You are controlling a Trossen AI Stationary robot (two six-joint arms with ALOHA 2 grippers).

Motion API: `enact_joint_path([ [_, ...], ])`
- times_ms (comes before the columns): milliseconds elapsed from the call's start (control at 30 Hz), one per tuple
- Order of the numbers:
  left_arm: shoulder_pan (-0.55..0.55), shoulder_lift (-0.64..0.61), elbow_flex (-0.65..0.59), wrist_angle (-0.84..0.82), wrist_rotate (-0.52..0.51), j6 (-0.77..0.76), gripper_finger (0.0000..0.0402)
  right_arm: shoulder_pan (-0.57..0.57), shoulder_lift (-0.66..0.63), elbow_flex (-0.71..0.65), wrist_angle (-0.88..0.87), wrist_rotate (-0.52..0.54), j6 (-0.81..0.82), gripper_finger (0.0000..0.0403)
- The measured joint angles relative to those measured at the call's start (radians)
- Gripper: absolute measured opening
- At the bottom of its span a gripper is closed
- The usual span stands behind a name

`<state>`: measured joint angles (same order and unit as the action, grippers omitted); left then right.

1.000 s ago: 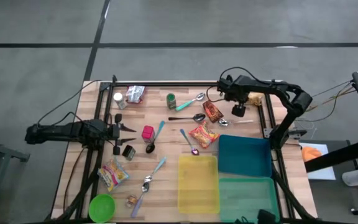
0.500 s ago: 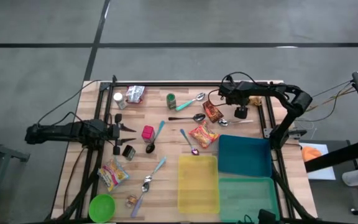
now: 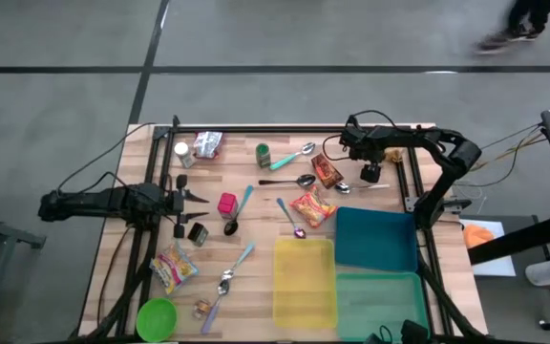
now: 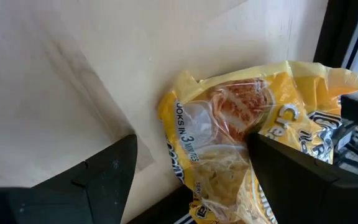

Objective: Pick & Place Food Item
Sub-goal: Put the yellow noodle pack into the blue bin

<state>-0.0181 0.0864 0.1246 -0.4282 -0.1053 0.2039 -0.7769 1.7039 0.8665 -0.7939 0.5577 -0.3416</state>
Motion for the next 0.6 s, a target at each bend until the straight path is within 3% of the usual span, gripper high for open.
enact_joint_path([
  [233,0.0,0.0,0.0,0.0,0.0,0.0,0.0159,0.0,0.0,-0.001,0.005,0.011,0.002,0.0287],
  [600,0.0,0.0,0.0,0.0,0.0,0.0,0.0158,0.0,0.0,-0.003,0.01,0.025,0.09,0.0156],
])
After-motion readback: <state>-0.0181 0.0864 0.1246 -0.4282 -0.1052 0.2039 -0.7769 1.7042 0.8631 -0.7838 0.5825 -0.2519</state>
